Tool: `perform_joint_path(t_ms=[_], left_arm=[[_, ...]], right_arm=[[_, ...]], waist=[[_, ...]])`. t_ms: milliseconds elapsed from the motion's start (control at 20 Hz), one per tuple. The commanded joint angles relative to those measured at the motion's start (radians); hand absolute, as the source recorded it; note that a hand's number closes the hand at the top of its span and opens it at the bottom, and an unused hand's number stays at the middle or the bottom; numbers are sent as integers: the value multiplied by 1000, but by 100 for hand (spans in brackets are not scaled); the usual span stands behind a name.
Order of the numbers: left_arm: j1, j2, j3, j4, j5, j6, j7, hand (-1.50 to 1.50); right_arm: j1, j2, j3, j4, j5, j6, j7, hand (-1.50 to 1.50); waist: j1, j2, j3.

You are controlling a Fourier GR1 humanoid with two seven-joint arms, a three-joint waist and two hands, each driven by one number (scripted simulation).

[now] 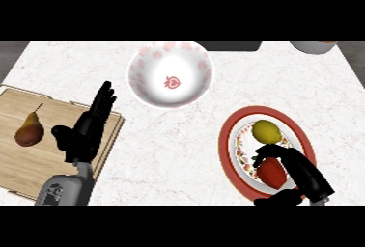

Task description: Pick the bell pepper from the plate and place it in the bowl

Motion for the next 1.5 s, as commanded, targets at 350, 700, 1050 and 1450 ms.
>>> perform_joint_path(t_ms=[350, 700, 1050, 1450], left_arm=[[-1, -3, -24, -33, -1, -32, 16, 0], [1, -17, -5, 24, -27, 7, -39, 0], [52, -23, -26, -41, -28, 3, -5, 0], [-42, -6, 25, 44, -8, -16, 6, 0]], right_arm=[[-131, 5, 254, 9, -33, 303, -203, 150], [-299, 61, 347, -55, -231, 589, -395, 150], [-375, 71, 192, -179, -431, 548, -398, 150], [-591, 10, -30, -348, -722, 537, -8, 150]], waist=[[69, 15, 12], [27, 16, 11], [14, 9, 12], [3, 11, 11]])
